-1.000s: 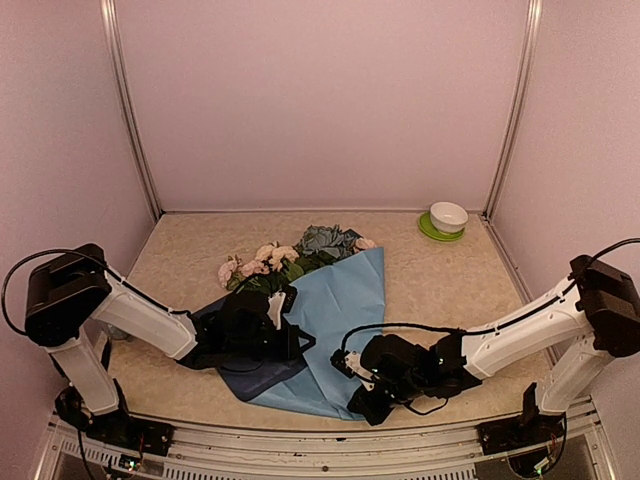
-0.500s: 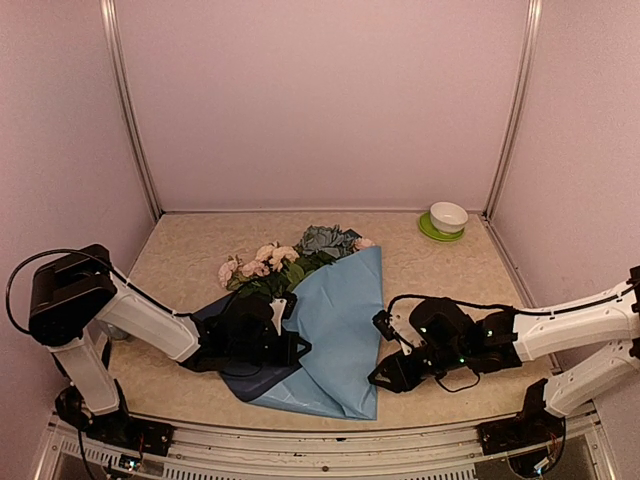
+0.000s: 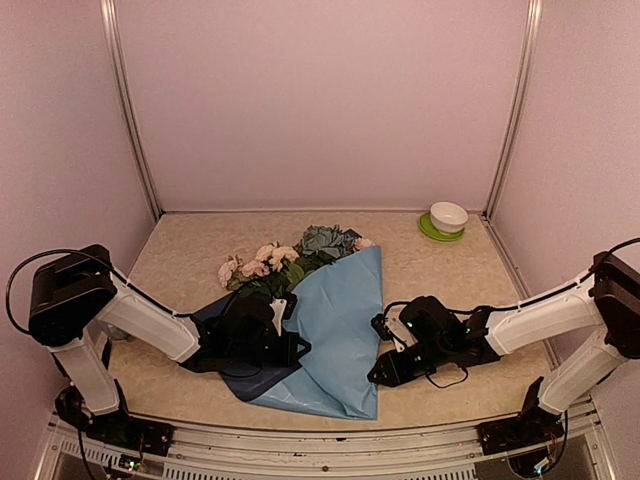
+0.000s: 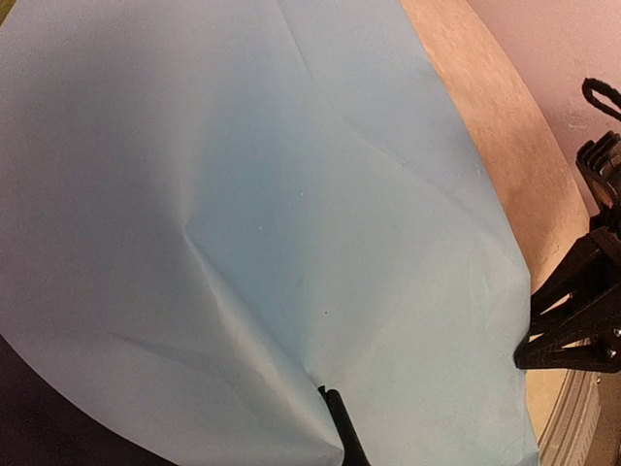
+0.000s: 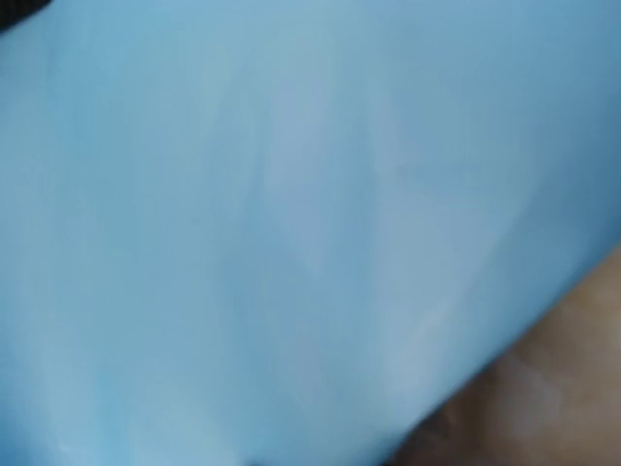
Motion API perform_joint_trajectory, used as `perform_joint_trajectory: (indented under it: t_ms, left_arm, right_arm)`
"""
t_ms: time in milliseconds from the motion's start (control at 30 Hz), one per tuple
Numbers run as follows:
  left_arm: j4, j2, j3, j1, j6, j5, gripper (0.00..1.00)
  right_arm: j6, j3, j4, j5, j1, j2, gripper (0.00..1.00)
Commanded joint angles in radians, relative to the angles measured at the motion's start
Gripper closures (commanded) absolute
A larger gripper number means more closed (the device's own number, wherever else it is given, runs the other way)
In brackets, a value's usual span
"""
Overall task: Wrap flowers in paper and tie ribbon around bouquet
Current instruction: Press the fold line of the 2/3-folded wrapping paper.
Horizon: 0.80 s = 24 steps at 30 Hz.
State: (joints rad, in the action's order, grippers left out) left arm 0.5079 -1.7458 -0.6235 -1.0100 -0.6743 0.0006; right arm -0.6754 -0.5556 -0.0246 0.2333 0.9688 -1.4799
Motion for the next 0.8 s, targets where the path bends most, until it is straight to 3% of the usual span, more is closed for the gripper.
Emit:
perform_joint_trajectory:
  t_ms: [0,133,333,433,500,633,767]
  left_arm:
    - [-0.025,0.009,0.001,-0.007,0.018,-0.023,1.0]
    - [-0.027,0.012,0.003,-0.008,0.022,-0.028,1.0]
    - [-0.031,-0.015,-0.02,-0.021,0.034,-0.021,1.0]
    - [-0.032,-0.015,-0.021,-0.027,0.033,-0.025,1.0]
    - [-0.03,-0.014,-0.02,-0.028,0.034,-0.024,1.0]
    - [-0.031,-0.019,-0.024,-0.029,0.038,-0.02,1.0]
    - [-0.032,-0.023,-0.032,-0.03,0.039,-0.017,1.0]
  right_arm:
    - [-0.022,0.014,-0.003,-0.015,-0.009,-0.016,0.86]
    - [-0.038,-0.003,0.132,-0.173,-0.012,-0.011,1.0]
    - [0.0,0.023,0.052,-0.071,-0.012,0.035,1.0]
    - [0.01,-0.013,0.181,-0.141,-0.013,0.061,0.82]
    - [0.023,-0.042,0.266,-0.21,-0.013,0.102,0.78]
    - [0.073,-0.099,0.344,-0.275,-0.001,0.173,0.8]
    - [0.167,-0.125,0.219,-0.16,0.03,0.158,0.83]
